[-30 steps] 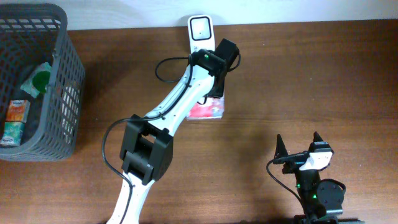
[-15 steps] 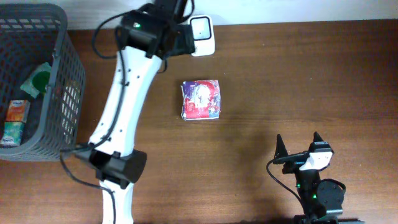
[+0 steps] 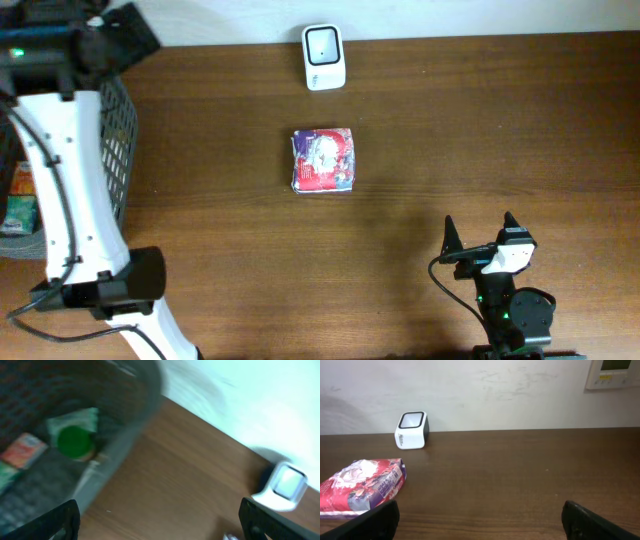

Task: Scan the item barcode
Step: 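Carry the red-purple pack to the scanner and set it down, then reach the left gripper into the basket and grasp the white tube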

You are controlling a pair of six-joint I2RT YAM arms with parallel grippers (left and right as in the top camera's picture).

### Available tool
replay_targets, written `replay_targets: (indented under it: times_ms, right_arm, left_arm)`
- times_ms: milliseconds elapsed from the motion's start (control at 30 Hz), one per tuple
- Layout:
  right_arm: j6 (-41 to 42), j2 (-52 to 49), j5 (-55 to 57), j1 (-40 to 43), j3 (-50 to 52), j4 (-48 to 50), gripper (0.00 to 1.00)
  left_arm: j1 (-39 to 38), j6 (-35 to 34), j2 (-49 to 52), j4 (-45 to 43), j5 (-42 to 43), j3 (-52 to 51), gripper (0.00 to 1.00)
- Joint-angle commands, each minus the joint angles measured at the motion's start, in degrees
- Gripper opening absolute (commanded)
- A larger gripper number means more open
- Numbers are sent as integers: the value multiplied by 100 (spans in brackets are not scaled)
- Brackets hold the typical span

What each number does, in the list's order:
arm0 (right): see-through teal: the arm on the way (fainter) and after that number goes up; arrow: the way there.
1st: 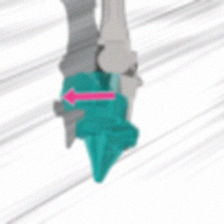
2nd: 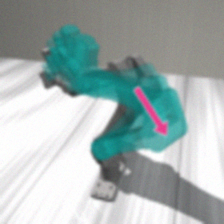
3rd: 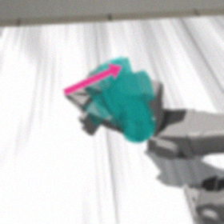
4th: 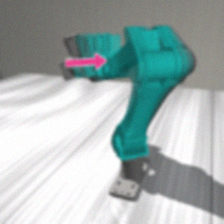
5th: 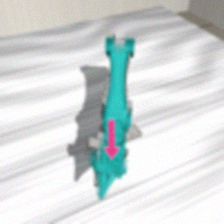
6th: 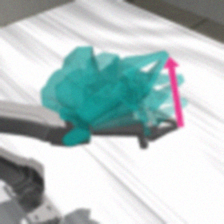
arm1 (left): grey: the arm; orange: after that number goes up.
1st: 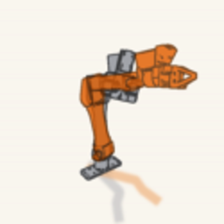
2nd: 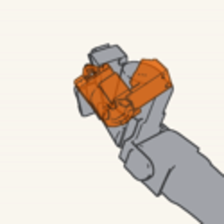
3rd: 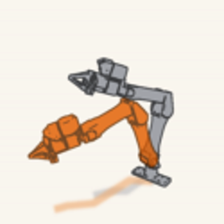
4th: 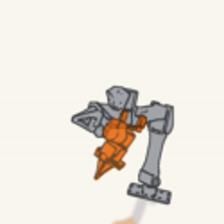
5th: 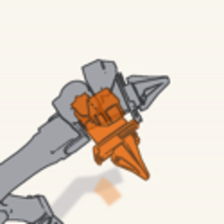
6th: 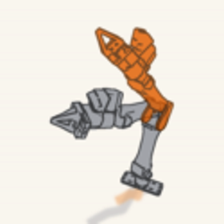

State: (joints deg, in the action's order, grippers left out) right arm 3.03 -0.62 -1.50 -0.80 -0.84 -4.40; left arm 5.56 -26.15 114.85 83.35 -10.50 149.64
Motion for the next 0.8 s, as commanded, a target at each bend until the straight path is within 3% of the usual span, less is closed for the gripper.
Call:
replay_targets:
  times_ms: [0,200,400,467,633,767]
  right_arm:
    - [44,42,28,-33,52,-7,98]
    - [44,42,28,-33,52,-7,99]
    - [44,42,28,-33,52,-7,99]
    - [44,42,28,-33,52,-7,99]
    - [44,42,28,-33,52,-7,99]
    - [44,42,28,-33,52,-7,99]
  left_arm:
    - [835,-168,-118,-11,22,103,99]
    - [2022,-68,-111,197,26,-627,99]
    - [2124,942,-109,-402,72,-2291,98]
    - [2168,981,-109,-629,96,-2811,99]
    - [2396,2935,-103,-1158,1550,-3707,99]
    - [2433,3926,-96,-1480,2175,-4575,99]
